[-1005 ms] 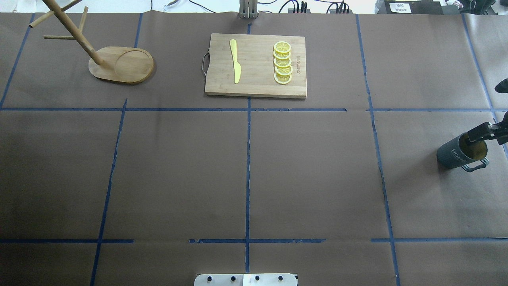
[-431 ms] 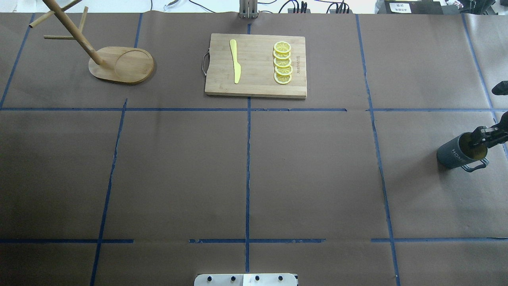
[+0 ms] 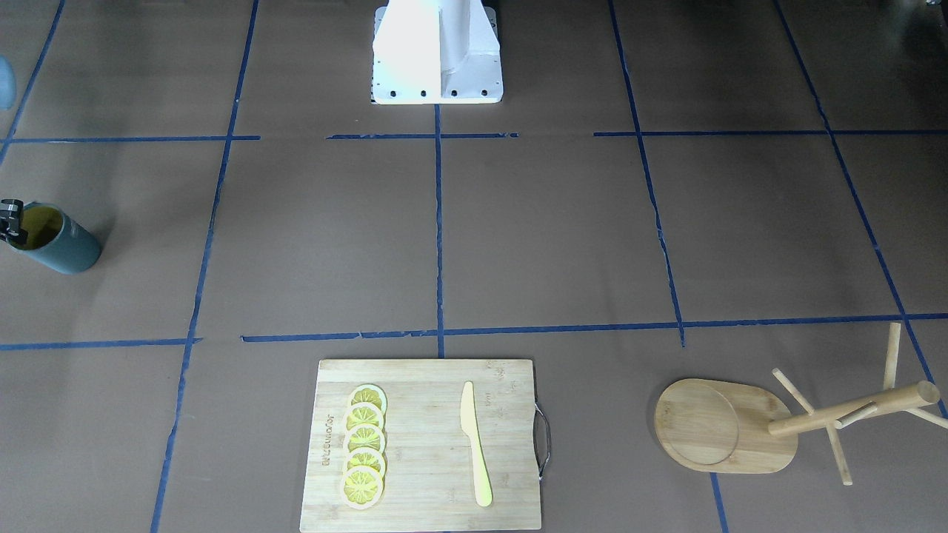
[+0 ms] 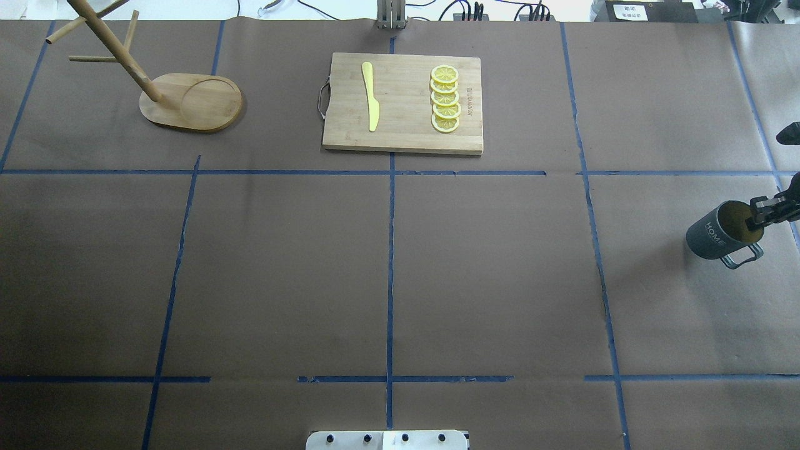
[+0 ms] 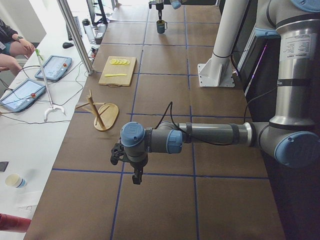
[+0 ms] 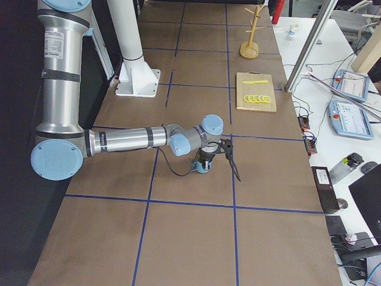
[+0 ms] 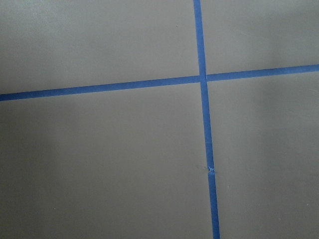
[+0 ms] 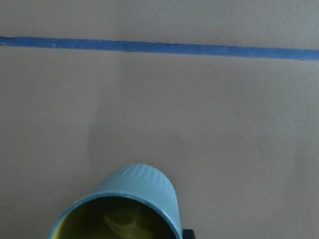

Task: Hang cup on storage rack
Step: 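Lower the right gripper onto the teal mug rim and grasp it, then carry the teal mug with the right gripper toward the table center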

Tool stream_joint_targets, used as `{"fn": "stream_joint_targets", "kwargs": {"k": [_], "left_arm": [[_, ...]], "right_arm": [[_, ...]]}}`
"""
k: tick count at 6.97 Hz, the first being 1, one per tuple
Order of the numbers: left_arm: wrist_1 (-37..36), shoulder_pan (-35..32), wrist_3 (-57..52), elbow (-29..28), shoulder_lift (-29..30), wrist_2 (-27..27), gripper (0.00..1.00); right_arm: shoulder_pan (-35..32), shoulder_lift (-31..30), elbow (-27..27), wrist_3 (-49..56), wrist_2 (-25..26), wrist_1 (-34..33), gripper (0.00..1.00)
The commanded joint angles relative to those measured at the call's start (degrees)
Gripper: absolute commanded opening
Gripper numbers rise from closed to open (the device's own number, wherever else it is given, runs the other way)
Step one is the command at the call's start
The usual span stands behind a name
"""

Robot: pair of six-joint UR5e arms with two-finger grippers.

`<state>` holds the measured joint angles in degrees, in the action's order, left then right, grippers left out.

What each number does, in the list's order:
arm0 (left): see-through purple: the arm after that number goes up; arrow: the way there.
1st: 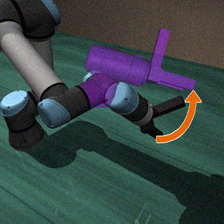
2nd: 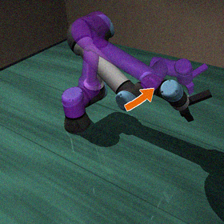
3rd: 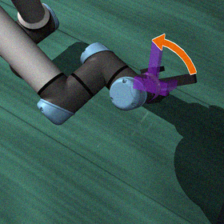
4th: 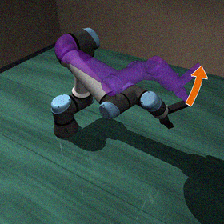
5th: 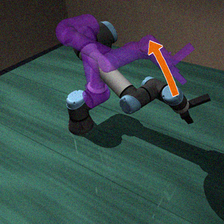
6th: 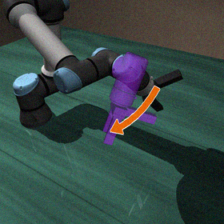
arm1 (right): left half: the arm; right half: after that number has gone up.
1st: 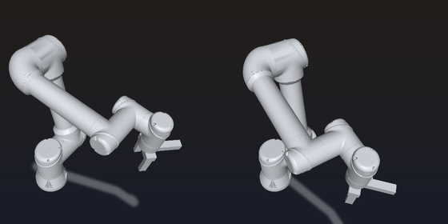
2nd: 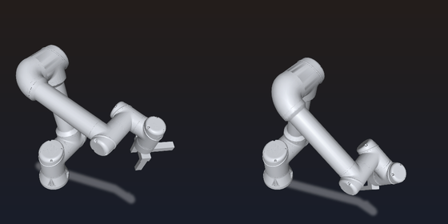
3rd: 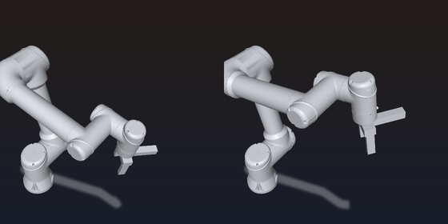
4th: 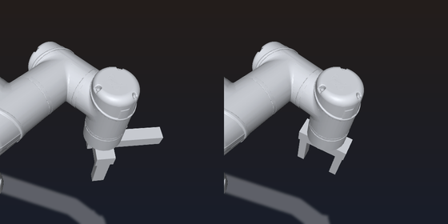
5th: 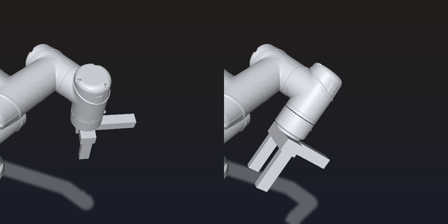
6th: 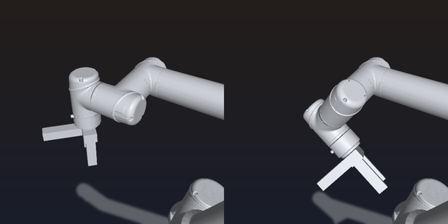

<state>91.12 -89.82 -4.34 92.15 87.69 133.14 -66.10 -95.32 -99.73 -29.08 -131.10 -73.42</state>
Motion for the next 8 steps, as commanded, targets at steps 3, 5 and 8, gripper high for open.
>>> {"fn": "stream_joint_targets", "kwargs": {"k": [3,5,8], "left_arm": [[0.02,0.00,-0.05,0.66,0.03,0.19,1.00],[0.72,0.00,-0.14,0.67,0.12,0.19,1.00],[0.72,0.09,-0.05,0.66,0.12,0.19,1.00]], "right_arm": [[-4.30,8.52,-10.90,-14.77,-3.89,-17.05,0.00],[3.99,18.46,-10.67,-34.78,-4.43,-19.13,0.00],[19.13,31.82,-7.69,-69.00,5.48,-19.04,0.00]]}}
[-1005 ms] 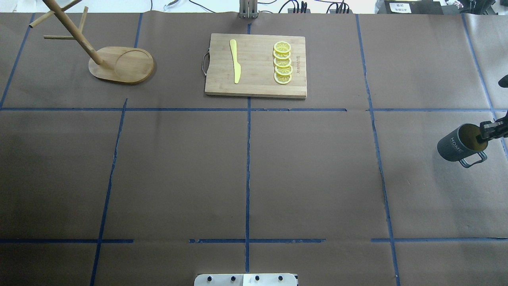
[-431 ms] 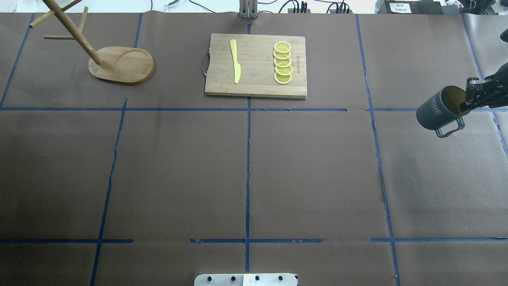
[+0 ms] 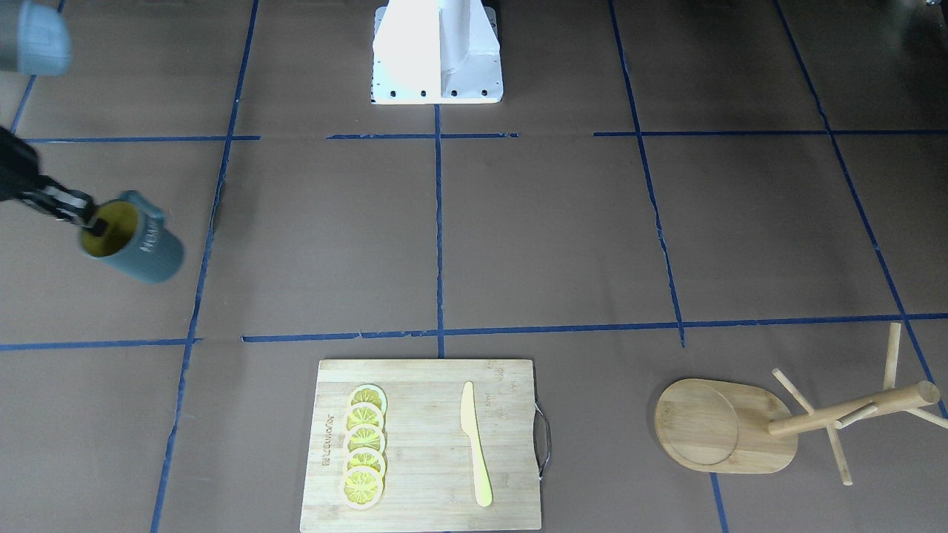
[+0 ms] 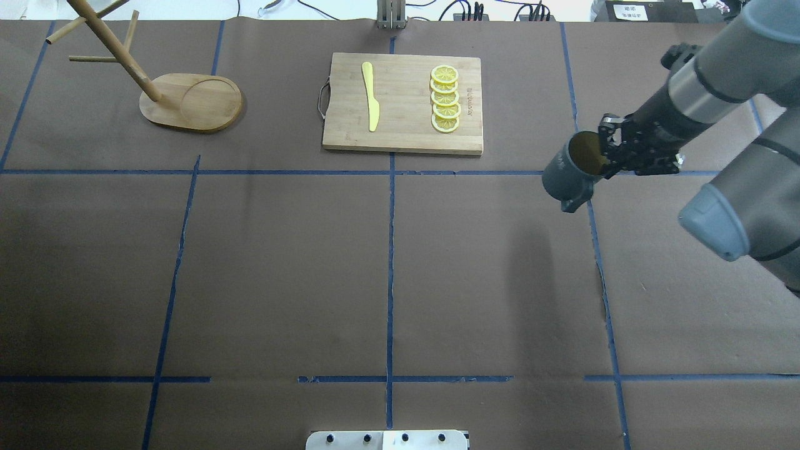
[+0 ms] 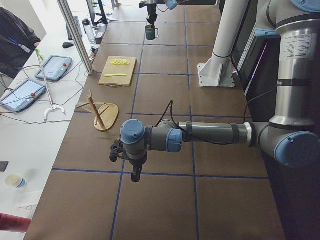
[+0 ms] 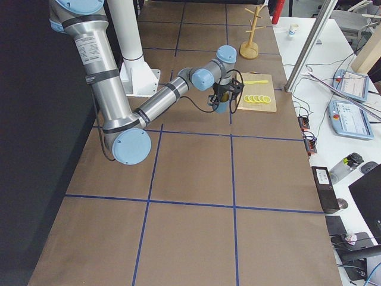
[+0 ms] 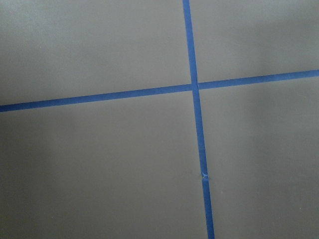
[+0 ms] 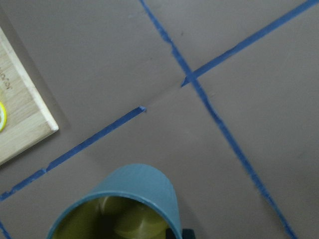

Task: Hang cup on storage rack
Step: 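Carry the teal mug with the right gripper toward the table center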

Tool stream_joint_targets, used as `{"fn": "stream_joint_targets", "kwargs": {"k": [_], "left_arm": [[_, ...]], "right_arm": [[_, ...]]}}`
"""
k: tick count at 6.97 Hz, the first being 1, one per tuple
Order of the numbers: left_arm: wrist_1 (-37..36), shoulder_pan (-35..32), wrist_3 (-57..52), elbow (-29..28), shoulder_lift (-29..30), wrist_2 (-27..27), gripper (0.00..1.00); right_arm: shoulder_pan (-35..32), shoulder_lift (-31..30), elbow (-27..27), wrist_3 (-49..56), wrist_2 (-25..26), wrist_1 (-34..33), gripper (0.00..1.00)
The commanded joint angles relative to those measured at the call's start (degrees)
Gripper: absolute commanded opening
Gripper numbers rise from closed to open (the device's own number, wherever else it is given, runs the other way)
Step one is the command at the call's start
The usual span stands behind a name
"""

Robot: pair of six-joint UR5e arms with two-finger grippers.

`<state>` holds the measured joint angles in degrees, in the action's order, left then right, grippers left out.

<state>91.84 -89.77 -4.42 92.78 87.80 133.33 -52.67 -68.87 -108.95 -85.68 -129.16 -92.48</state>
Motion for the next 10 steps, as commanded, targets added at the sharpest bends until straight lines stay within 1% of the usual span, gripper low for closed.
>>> {"fn": "stream_joint_targets", "kwargs": {"k": [1,2,3,4,5,6,7,9,10], "left_arm": [[0.01,-0.06,0.03,0.03,0.00,0.00,1.00],[0.01,-0.06,0.03,0.03,-0.09,0.00,1.00],[0.01,-0.06,0.03,0.03,-0.35,0.00,1.00],[0.01,-0.06,0.03,0.03,-0.53,0.00,1.00],[0.01,-0.06,-0.06,0.03,-0.62,0.00,1.00],[0.01,-0.06,-0.06,-0.06,-0.70,0.00,1.00],[0.10,-0.06,-0.06,0.03,-0.79,0.00,1.00],[0.01,-0.06,-0.06,-0.06,-0.79,0.00,1.00],[0.10,-0.06,-0.06,-0.06,-0.79,0.00,1.00]], "right_arm": [[9.48,9.67,3.29,-21.71,6.52,0.01,0.00],[13.60,13.37,5.30,-30.86,10.56,-0.07,0.00],[16.26,16.28,7.94,-38.34,12.34,-0.07,0.00],[17.41,20.14,12.57,-47.47,13.22,-0.07,0.00],[19.25,22.09,15.06,-56.26,15.32,-0.16,0.00],[21.01,23.94,17.17,-60.79,18.13,-0.16,0.01],[22.68,27.18,21.19,-64.75,19.63,-0.51,0.01],[23.48,30.53,21.24,-66.37,20.52,-6.72,0.02],[24.01,30.46,21.15,-66.37,21.05,-6.93,0.03]]}}
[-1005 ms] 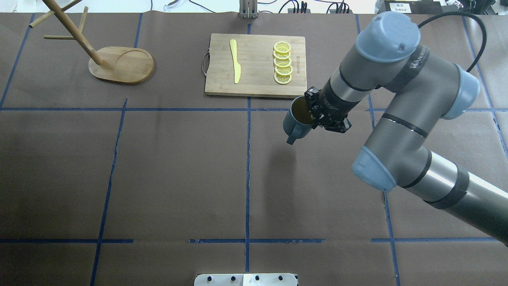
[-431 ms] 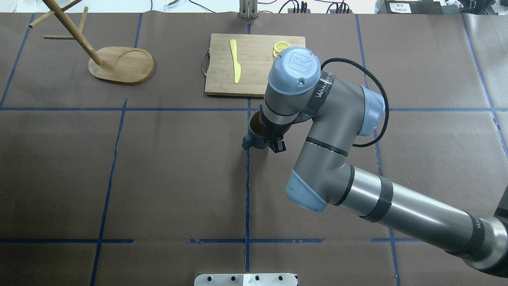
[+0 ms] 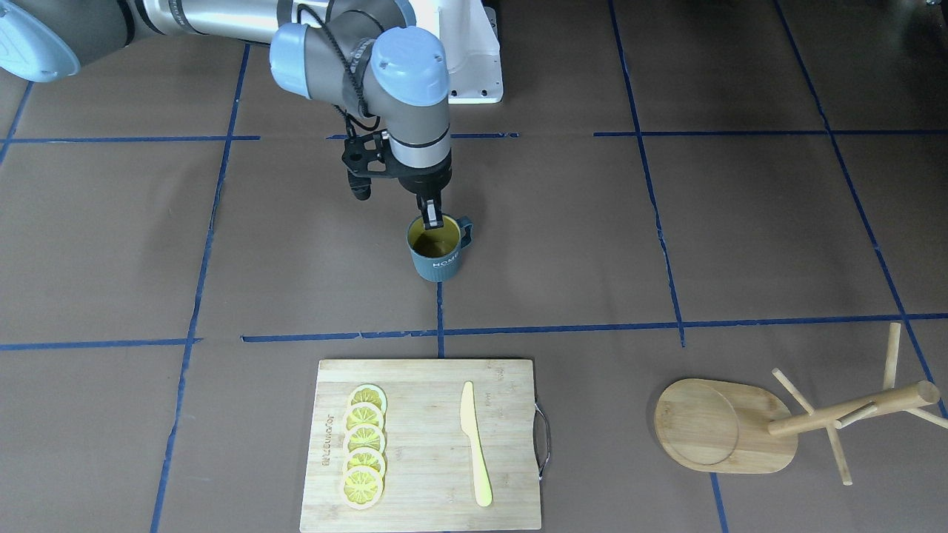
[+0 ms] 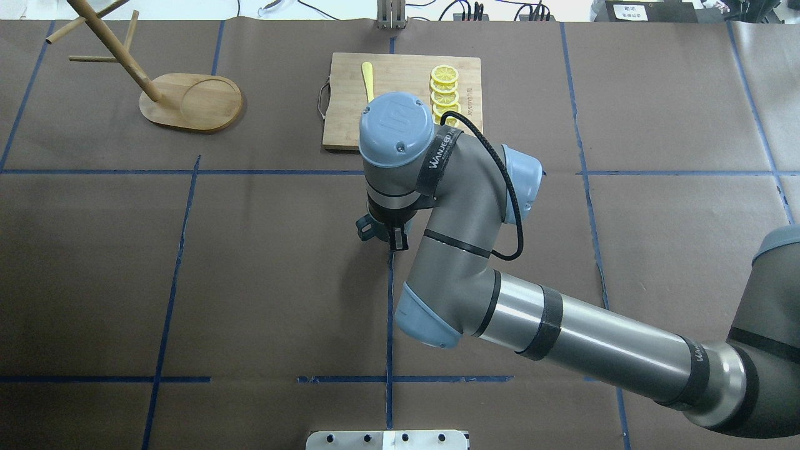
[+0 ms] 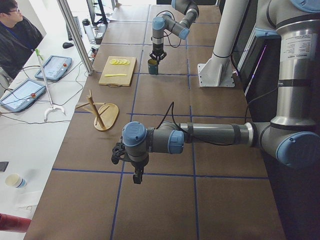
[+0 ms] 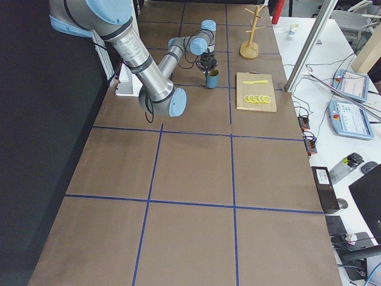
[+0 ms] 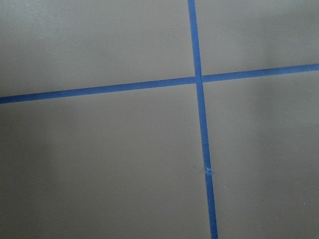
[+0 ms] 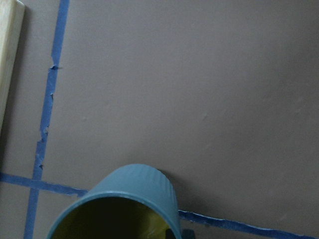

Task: Hang cup on storage rack
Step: 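Carry the teal mug with the right gripper toward the table center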

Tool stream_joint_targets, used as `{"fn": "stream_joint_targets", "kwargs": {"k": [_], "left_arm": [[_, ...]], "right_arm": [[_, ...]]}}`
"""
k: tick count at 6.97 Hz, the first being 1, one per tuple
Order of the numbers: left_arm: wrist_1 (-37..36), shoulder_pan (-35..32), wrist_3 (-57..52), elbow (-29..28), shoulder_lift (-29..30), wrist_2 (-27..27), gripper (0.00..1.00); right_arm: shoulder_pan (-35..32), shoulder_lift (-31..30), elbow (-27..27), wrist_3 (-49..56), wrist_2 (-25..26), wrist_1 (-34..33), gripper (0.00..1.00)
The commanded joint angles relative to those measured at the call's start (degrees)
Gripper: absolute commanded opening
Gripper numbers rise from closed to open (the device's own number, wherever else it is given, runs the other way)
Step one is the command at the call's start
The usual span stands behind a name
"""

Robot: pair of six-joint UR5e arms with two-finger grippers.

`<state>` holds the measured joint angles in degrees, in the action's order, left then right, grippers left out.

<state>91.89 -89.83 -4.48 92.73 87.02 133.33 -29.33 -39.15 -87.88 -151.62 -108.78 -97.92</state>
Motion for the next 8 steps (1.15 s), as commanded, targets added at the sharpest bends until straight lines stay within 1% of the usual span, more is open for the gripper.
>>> {"fn": "stream_joint_targets", "kwargs": {"k": [1,2,3,5,6,7,8], "left_arm": [[-0.05,0.00,0.00,-0.01,-0.01,0.00,1.00],[-0.05,0.00,0.00,-0.10,-0.01,0.00,1.00],[-0.05,0.00,0.00,-0.10,-0.01,0.00,1.00],[-0.05,0.00,0.09,-0.01,0.08,0.00,1.00],[-0.05,0.09,1.48,0.08,0.25,0.00,1.00],[0.04,0.18,5.06,1.56,0.43,-0.09,1.00],[-0.05,0.70,5.36,3.84,0.34,0.00,1.00]], "right_arm": [[1.72,0.57,0.08,-0.43,2.32,-1.57,0.05],[2.86,0.48,0.16,-0.43,4.43,-2.26,0.38],[3.22,0.31,0.08,-0.34,4.71,-2.36,0.98],[3.14,0.04,-1.06,0.18,4.54,-2.45,0.99],[2.70,-0.31,-3.33,0.80,4.63,-3.32,0.99],[0.35,-0.57,-5.35,2.37,4.10,-4.11,0.99],[-1.07,-1.44,-8.24,6.56,4.01,-6.03,0.99]]}}
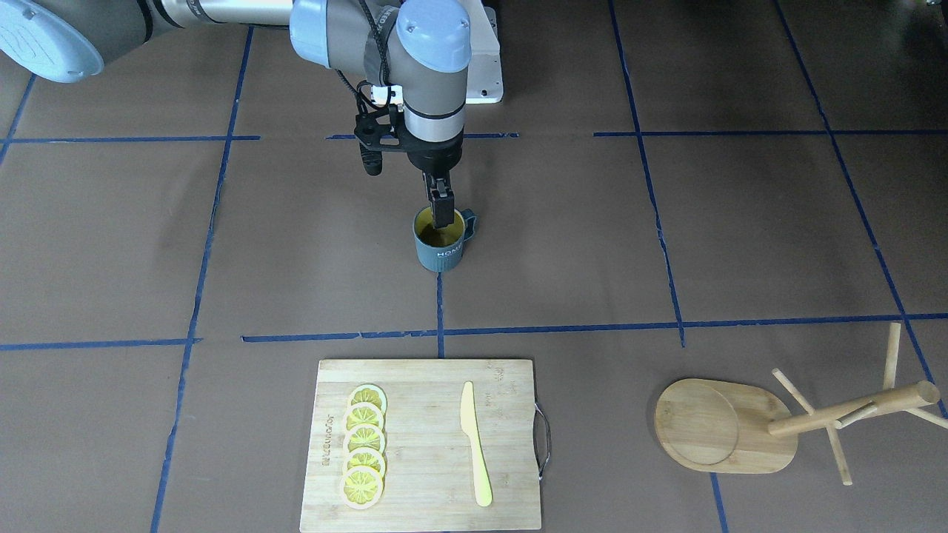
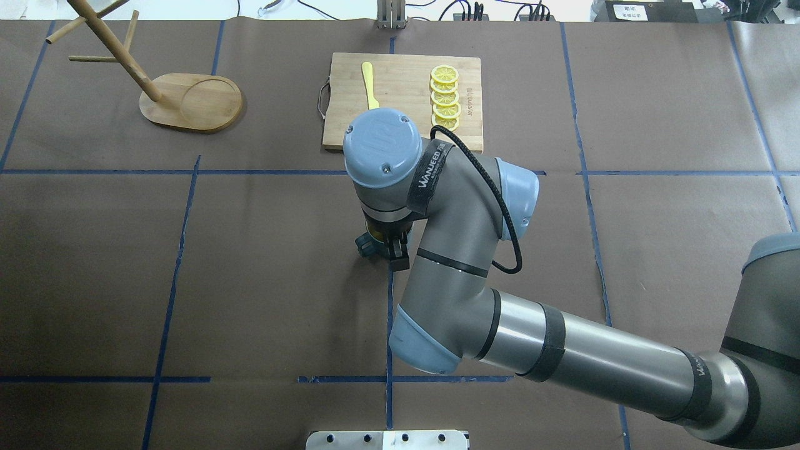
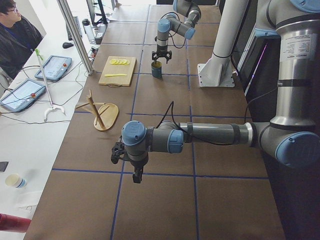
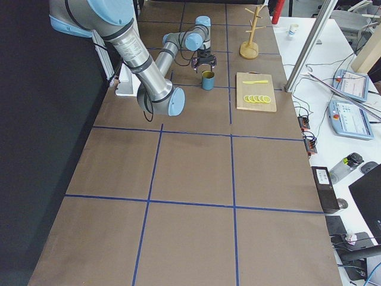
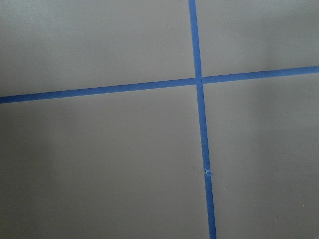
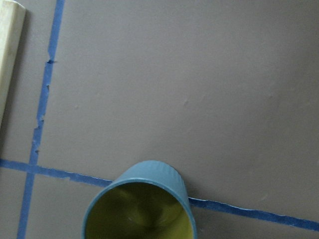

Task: Hang cup on storage rack
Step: 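Set the mug down, open the right gripper and lift away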

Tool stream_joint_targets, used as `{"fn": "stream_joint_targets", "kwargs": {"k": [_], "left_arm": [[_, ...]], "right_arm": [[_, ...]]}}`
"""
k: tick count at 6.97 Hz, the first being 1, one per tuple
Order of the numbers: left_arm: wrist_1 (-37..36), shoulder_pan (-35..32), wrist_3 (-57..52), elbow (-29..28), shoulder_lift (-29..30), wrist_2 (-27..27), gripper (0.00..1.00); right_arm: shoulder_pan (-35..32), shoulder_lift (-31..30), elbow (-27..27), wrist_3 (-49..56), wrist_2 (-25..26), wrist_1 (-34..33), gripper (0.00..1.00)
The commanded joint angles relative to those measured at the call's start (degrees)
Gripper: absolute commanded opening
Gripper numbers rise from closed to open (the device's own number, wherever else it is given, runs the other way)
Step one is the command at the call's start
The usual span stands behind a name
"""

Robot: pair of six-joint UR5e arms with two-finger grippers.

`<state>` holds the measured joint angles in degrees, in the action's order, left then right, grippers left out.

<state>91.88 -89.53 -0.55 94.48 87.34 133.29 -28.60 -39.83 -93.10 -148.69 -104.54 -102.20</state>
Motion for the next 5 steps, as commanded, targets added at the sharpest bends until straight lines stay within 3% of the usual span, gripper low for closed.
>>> {"fn": "stream_joint_targets", "kwargs": {"k": [1,2,3,5], "left_arm": [[0.05,2.76,1.34,4.73,0.02,1.52,1.00],[-0.12,6.61,1.86,7.88,-0.07,5.62,1.00],[0.05,9.26,6.31,11.66,-0.16,8.88,1.00],[0.14,20.13,20.16,22.55,1.33,8.75,1.00]], "right_arm": [[-3.99,-2.17,-5.66,8.80,-0.40,-3.25,1.00],[-7.06,-5.23,-9.00,14.33,-0.83,-3.35,1.00],[-11.00,-7.78,-10.42,20.04,-5.01,-3.35,1.00],[-20.23,-12.35,-11.49,35.40,-11.61,-3.00,1.00]]}}
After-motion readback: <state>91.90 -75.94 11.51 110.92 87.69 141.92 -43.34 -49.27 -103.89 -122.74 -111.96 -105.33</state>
